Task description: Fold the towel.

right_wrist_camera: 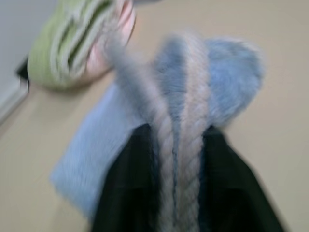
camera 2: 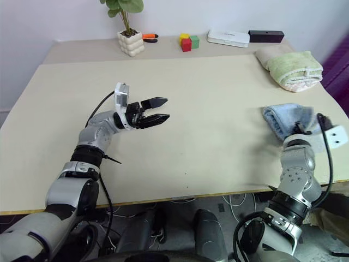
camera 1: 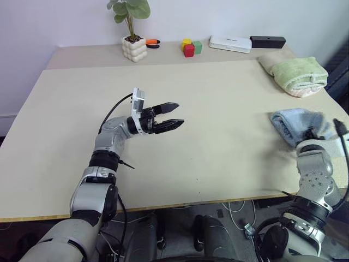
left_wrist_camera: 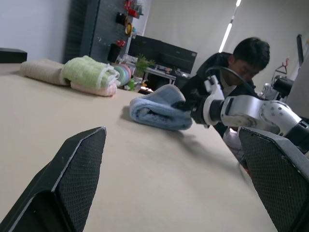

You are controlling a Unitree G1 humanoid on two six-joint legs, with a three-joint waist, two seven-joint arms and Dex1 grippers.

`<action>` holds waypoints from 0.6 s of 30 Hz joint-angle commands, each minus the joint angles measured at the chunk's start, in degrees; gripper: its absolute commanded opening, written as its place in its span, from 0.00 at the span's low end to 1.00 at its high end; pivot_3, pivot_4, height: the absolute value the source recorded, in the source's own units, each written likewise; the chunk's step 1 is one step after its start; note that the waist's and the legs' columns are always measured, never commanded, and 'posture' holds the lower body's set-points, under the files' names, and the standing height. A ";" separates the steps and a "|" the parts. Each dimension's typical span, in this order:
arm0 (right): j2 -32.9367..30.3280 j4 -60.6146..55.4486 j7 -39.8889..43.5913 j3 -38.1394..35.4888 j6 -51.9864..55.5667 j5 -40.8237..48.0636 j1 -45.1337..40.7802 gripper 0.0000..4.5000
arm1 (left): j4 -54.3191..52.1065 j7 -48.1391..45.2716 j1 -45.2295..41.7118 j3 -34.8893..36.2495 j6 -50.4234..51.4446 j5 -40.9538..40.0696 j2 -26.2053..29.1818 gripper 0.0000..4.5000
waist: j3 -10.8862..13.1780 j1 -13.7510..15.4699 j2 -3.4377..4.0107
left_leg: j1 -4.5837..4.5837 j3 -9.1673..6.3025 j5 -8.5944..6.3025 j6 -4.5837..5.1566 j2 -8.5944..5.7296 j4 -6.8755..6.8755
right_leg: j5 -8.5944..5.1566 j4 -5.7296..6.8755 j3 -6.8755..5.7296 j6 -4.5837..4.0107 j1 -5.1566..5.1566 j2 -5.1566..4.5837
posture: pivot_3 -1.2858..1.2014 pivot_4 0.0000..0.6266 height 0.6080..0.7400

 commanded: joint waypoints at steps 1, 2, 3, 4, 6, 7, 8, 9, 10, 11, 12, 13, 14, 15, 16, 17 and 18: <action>-0.99 -0.15 0.12 0.25 -2.73 -1.44 -1.16 0.76 | -0.97 0.46 -0.94 0.92 -1.23 -0.40 -0.05 1.00 | 0.00 -0.02 0.00 | 0.00 0.00 0.00 0.00 0.00 0.00 | 0.00 0.00 0.00 0.00 0.00 0.00 | 0.52 0.24 1.00; -0.83 -0.07 -0.17 0.47 -3.25 -1.95 -1.15 0.87 | -0.98 0.63 -0.94 1.02 -1.25 -0.49 -0.06 1.00 | 0.00 -0.02 0.00 | 0.00 0.00 0.00 0.00 0.00 0.00 | 0.00 0.00 0.00 0.00 0.00 0.00 | 0.52 0.24 1.00; -0.58 -0.20 -0.47 0.77 -3.51 -2.29 -1.23 0.97 | -1.20 0.66 -0.81 1.10 -1.20 -0.57 0.01 1.00 | 0.00 0.00 0.00 | 0.00 0.00 0.00 0.00 0.00 0.00 | 0.00 0.00 0.00 0.00 0.00 0.00 | 0.52 0.24 1.00; -0.52 -0.34 -0.74 1.16 -3.87 -2.98 -1.25 0.99 | -1.42 0.66 -0.66 1.19 -1.09 -0.66 0.08 1.00 | 0.00 0.04 0.00 | 0.00 0.00 0.00 0.00 0.00 0.00 | 0.00 0.01 0.00 0.00 0.00 0.00 | 0.52 0.24 1.00; -1.34 -0.42 -1.02 2.23 -4.64 -5.40 -0.91 0.99 | -1.66 0.82 -0.47 1.23 -1.11 -0.64 0.10 1.00 | 0.00 0.04 0.01 | 0.00 0.00 0.00 0.00 0.00 0.00 | 0.00 0.01 0.00 0.00 0.00 0.00 | 0.52 0.24 1.00; -2.14 -0.97 -1.14 2.82 -5.71 -7.58 -0.38 0.99 | -1.81 1.05 -0.38 1.34 -1.21 -0.66 0.11 1.00 | 0.00 0.05 0.01 | 0.00 0.01 0.00 0.00 0.00 0.00 | 0.00 0.00 0.00 0.00 0.00 0.00 | 0.52 0.24 1.00; -2.66 -1.27 -1.15 3.15 -6.51 -9.11 -0.09 0.99 | -1.86 1.24 -0.35 1.40 -1.32 -0.67 0.09 1.00 | 0.00 0.08 0.01 | 0.00 0.00 0.00 0.00 0.00 0.00 | 0.00 0.00 0.00 0.00 0.00 0.00 | 0.52 0.24 1.00; -3.79 -1.45 -2.04 3.48 -7.13 -11.79 0.24 0.99 | -2.06 1.30 -0.22 1.46 -1.27 -0.76 0.15 1.00 | 0.00 0.13 0.01 | 0.00 0.01 0.01 0.00 0.00 0.00 | 0.00 0.00 0.00 0.00 0.00 0.00 | 0.52 0.24 1.00; -4.60 -1.30 -2.67 3.63 -7.53 -13.64 0.34 0.99 | -2.14 1.37 -0.18 1.46 -1.24 -0.81 0.14 1.00 | 0.01 0.21 0.02 | 0.00 0.01 0.01 -0.01 -0.01 0.00 | 0.00 0.00 0.00 0.00 0.00 0.00 | 0.52 0.24 1.00; -5.82 -1.13 -3.73 4.04 -7.18 -16.03 0.74 0.99 | -2.20 1.45 -0.15 1.44 -1.23 -0.83 0.11 1.00 | 0.01 0.22 0.02 | -0.01 0.01 0.01 -0.01 -0.02 0.00 | 0.00 0.00 0.00 0.00 0.00 0.00 | 0.52 0.24 1.00; -6.58 -0.99 -3.93 3.99 -7.49 -17.07 0.65 0.99 | -2.35 1.50 -0.10 1.45 -1.15 -0.90 0.11 1.00 | 0.01 0.22 0.02 | -0.01 0.01 0.02 -0.02 -0.02 0.01 | 0.00 -0.01 0.00 0.00 0.00 0.00 | 0.52 0.24 1.00; -8.78 -1.69 -4.06 6.12 -7.20 -20.80 0.64 0.99 | -2.81 1.38 0.19 1.42 -1.11 -0.91 0.35 1.00 | 0.01 0.16 0.02 | -0.01 0.01 0.02 -0.02 -0.02 0.01 | 0.00 -0.01 0.00 0.00 0.00 -0.01 | 0.52 0.24 1.00; -10.32 -2.22 -4.10 7.69 -7.01 -23.52 0.60 0.99 | -3.17 1.27 0.42 1.40 -1.07 -0.92 0.54 1.00 | 0.01 0.05 0.04 | 0.00 0.01 0.02 -0.03 -0.02 0.01 | 0.00 -0.01 0.00 0.00 0.00 -0.01 | 0.52 0.24 1.00; -11.69 -2.59 -2.30 9.78 -8.34 -25.40 -0.28 0.99 | -3.63 1.03 0.64 1.50 -0.74 -1.11 0.90 1.00 | 0.00 -0.06 0.06 | 0.00 0.03 0.02 -0.03 -0.02 0.01 | 0.00 0.00 0.02 0.00 -0.01 -0.01 | 0.52 0.24 1.00; -13.08 -2.68 -0.05 12.30 -9.88 -27.35 -1.12 0.99 | -4.20 0.57 0.85 1.64 0.14 -1.57 1.28 1.00 | 0.00 -0.20 0.06 | 0.01 0.03 0.02 -0.02 -0.02 0.00 | 0.00 0.01 0.03 0.00 -0.02 -0.01 | 0.52 0.24 1.00; -13.80 -2.43 1.62 13.71 -11.18 -28.23 -1.75 0.99 | -4.54 0.32 0.95 1.73 0.77 -1.90 1.46 1.00 | 0.00 -0.38 0.06 | 0.01 0.03 0.02 -0.02 -0.01 0.00 | -0.01 0.01 0.03 0.00 -0.03 0.01 | 0.52 0.24 1.00; -14.31 -2.09 3.42 15.07 -12.34 -28.82 -2.38 0.99 | -4.98 0.12 1.11 1.78 1.07 -2.12 1.62 1.00 | 0.00 -0.56 0.06 | 0.02 0.04 0.02 -0.02 -0.01 -0.01 | -0.01 0.01 0.04 0.00 -0.04 0.01 | 0.52 0.24 1.00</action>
